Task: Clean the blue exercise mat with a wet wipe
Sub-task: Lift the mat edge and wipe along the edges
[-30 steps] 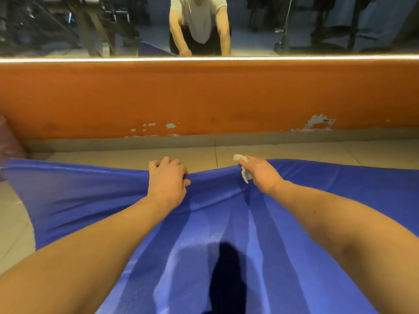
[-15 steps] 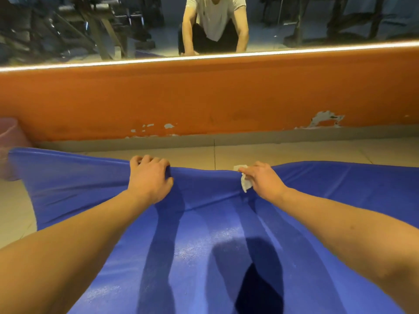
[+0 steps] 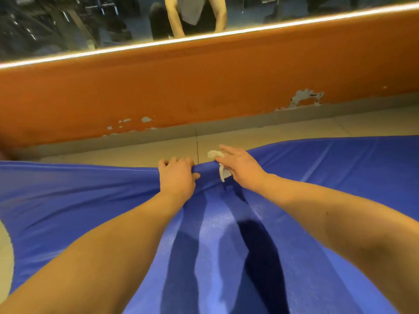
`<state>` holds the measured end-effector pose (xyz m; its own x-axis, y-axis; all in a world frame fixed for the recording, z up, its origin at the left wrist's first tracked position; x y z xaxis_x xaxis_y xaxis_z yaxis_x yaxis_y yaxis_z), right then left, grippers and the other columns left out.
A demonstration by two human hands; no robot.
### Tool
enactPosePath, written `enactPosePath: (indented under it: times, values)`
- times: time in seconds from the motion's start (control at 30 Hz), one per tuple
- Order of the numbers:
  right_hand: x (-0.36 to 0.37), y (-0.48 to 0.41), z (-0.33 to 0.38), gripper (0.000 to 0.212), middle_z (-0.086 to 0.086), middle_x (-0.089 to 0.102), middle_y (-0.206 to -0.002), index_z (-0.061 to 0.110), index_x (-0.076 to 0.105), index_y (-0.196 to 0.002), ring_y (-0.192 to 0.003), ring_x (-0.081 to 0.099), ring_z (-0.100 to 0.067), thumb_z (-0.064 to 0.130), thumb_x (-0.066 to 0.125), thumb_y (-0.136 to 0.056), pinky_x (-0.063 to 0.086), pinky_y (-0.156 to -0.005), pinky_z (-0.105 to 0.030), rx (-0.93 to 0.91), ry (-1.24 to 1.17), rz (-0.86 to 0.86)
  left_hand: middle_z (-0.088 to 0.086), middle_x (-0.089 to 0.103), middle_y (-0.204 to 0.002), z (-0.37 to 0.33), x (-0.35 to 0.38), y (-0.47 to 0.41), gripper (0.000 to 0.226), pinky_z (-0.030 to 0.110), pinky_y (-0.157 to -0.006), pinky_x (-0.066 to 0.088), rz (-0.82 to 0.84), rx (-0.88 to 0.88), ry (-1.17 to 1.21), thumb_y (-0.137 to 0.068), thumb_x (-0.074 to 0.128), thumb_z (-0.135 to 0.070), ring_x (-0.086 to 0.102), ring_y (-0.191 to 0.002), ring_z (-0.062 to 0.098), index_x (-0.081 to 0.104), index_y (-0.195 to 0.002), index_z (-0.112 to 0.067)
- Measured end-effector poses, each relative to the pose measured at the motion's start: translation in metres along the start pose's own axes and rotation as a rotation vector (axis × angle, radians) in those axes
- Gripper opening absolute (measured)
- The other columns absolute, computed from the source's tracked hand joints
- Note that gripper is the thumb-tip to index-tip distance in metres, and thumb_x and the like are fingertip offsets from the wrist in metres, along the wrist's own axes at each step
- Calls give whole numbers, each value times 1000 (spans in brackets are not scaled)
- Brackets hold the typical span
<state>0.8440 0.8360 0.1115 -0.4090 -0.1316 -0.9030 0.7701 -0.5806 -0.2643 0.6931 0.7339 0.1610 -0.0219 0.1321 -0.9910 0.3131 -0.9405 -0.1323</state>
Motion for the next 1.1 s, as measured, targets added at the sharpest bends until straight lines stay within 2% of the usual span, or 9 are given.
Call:
enactPosePath:
  times: [0.1, 0.2, 0.37, 0.47, 0.53, 0.7, 0.87, 0.93, 1.1]
  values:
    - [-24, 25, -59, 62, -13, 51, -149, 19, 56, -143, -144, 38, -36, -9, 53, -89, 32, -117, -44, 168, 61, 3, -4, 62, -84, -1, 0, 3, 14, 37, -96, 26, 5, 16, -10, -99, 57, -39, 50, -92, 22, 55, -92, -27]
    - [-36, 33, -72, 49, -16, 58, -136, 15, 58, -136, -134, 48, -41, -5, 54, -91, 41, -105, -45, 233, 140, -9, -3, 62, -84, -9, -5, 6, 14, 38, -97, 28, -4, 21, -26, -99, 56, -39, 50, -92, 22, 57, -94, -26]
    - [-34, 24, 29, 50, 24, 59, -98, 13, 64, -128, -119, 60, -22, 24, 28, -95, 43, -106, -38, -109, -155, -98, -3, 62, -86, -9, -12, 18, 12, 38, -97, 27, 8, -24, -54, -100, 55, -38, 50, -94, 22, 55, -94, -27]
    - [-33, 24, 59, 40, 28, 48, -89, 18, 59, -134, -89, 47, 9, 13, 41, -99, 37, -85, -14, -217, -210, -52, -5, 61, -83, -8, -18, 25, 13, 37, -96, 25, 9, -14, -67, -99, 56, -37, 49, -93, 21, 52, -90, -28]
    - [-36, 26, 54, 49, 15, 47, -83, 26, 56, -137, -82, 46, 4, 0, 47, -97, 37, -77, -16, -233, -189, -19, -6, 60, -82, -12, -22, 30, 14, 36, -96, 25, 17, 4, -84, -100, 55, -37, 48, -91, 20, 51, -89, -29]
    - [-52, 41, -4, 53, 22, 41, -85, 23, 55, -139, -80, 44, -8, -6, 48, -95, 45, -79, -25, -213, -92, -49, -6, 60, -80, -27, -35, 38, 13, 35, -98, 24, 25, 22, -93, -100, 55, -37, 49, -88, 19, 54, -89, -31]
    - [-65, 46, -79, 27, -2, 56, -87, 18, 58, -123, -87, 56, -31, 9, 47, -100, 49, -88, -40, 10, 147, -13, -7, 61, -79, -35, -46, 36, 14, 34, -94, 22, -26, 46, -85, -100, 55, -33, 48, -85, 19, 53, -87, -30]
    - [-65, 44, -85, 25, -8, 62, -82, 17, 62, -118, -86, 62, -36, 8, 49, -99, 51, -80, -43, 71, 168, 59, -7, 61, -81, -30, -45, 33, 12, 36, -95, 24, -30, 41, -86, -100, 55, -32, 49, -87, 20, 55, -89, -29]
    - [-63, 51, -66, 48, 13, 65, -68, 31, 66, -85, -65, 57, -19, -10, 50, -69, 52, -70, -38, 52, 165, 30, -6, 64, -92, -6, -36, 20, 8, 42, -101, 25, 11, -1, -148, -94, 53, -31, 53, -95, 23, 58, -99, -27]
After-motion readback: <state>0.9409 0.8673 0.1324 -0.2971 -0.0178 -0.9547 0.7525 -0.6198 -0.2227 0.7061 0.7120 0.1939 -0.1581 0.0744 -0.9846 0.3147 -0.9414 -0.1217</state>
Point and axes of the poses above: each hand's wrist, its own y-axis away from the middle knuckle, its own x-axis out of the palm, z = x × y, the point moved 7 cm from there along -y, towards the middle knuckle
